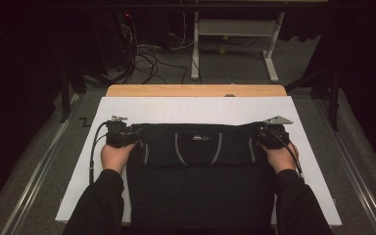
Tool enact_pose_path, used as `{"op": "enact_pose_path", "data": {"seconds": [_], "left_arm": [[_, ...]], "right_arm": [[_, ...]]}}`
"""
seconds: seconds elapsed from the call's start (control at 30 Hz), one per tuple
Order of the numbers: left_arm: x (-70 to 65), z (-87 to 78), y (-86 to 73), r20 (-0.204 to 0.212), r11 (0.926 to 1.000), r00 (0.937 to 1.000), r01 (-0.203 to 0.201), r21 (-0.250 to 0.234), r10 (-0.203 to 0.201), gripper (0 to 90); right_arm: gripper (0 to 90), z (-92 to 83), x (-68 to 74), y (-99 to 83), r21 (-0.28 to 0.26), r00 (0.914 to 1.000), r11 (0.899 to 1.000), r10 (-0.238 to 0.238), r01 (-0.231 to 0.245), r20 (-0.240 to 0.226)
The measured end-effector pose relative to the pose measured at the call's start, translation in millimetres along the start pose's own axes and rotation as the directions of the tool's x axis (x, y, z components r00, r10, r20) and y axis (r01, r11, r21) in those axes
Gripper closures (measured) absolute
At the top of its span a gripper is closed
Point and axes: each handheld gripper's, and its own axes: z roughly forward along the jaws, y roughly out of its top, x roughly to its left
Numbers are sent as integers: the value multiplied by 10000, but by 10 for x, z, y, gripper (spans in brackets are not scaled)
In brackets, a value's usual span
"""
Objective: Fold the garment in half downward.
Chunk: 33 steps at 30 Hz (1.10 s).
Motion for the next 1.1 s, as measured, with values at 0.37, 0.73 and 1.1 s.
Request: {"op": "enact_pose_path", "data": {"seconds": [0.37,0.73,1.1], "left_arm": [[-242,-263,-98,1123,9970,9921,-489,-606,555,363],[-471,-98,-243,2001,9945,9764,-928,476,815,379],[-568,-86,-336,1741,9868,9738,-1557,435,1460,676]], "right_arm": [[401,-348,19,41,-1074,9945,9913,683,-767,-795],[442,-263,255,-86,-97,9824,9990,402,-427,-1824],[757,-211,345,-152,417,9816,9989,-113,196,-1907]]}}
